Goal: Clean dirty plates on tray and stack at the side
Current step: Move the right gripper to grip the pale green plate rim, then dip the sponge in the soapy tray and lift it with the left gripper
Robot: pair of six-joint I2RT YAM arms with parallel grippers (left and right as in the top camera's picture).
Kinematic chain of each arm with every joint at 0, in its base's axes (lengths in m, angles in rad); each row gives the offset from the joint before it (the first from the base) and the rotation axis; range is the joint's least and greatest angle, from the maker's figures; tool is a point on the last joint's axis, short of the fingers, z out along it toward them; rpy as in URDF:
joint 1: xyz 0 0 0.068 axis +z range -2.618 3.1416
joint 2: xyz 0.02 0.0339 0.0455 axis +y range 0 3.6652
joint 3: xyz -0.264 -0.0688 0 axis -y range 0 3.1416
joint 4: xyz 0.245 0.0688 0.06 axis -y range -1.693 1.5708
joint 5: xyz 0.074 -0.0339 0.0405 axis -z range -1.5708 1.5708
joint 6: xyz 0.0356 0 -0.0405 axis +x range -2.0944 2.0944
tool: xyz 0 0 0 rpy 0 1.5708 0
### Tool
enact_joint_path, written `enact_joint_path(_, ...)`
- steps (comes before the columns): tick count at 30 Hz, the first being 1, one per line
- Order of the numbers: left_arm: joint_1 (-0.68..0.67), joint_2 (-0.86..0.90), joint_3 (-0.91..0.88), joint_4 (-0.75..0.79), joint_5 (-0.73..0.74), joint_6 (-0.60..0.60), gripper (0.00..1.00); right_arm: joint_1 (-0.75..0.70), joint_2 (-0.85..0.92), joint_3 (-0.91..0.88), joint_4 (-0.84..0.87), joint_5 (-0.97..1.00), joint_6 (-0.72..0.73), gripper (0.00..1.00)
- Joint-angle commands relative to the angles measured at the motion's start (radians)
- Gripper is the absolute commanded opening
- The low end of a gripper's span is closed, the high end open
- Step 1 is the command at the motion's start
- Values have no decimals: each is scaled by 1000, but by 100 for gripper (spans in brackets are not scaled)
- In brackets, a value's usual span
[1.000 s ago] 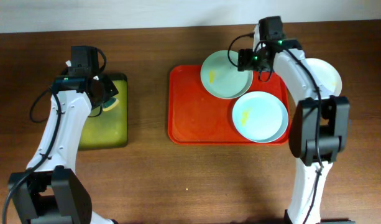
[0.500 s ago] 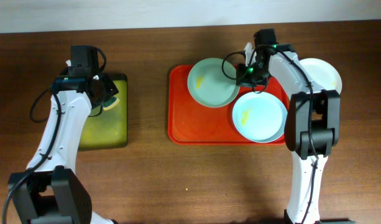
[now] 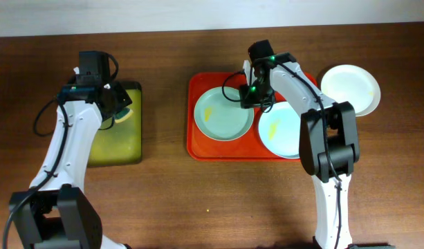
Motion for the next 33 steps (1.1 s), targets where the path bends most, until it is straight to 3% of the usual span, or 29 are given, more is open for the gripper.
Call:
enact_joint_path(1, 0, -11, -24, 19, 7, 9, 0, 1, 19, -17, 0, 19, -6, 21)
enact_joint_path(7, 0, 1, -24, 32, 6, 10, 0, 4, 21, -17, -57, -82, -2, 4)
enact_joint_path(12, 1, 148, -24, 85, -74, 10, 0, 27, 21, -18, -77, -86, 32, 4)
enact_joint_path(16, 35, 245, -24, 166, -82, 9, 0, 27, 21, -18, -100, -87, 32, 4)
enact_joint_path(23, 70, 346, -24, 180, -77, 10, 0, 27, 21, -18, -99, -87, 85, 4)
enact_joint_path(24, 70, 349, -24, 182, -77, 10, 0, 27, 21, -18, -100, -86, 85, 4)
enact_joint_path(25, 70, 343, -22, 180, -76, 10, 0, 27, 21, -18, -100, -86, 85, 10)
enact_joint_path(31, 59, 132, -4, 120, -72, 40, 0, 27, 21, -18, -95, -86, 85, 10)
enact_joint_path(33, 60, 150, -13, 117, -72, 40, 0, 27, 21, -18, -96, -86, 85, 10)
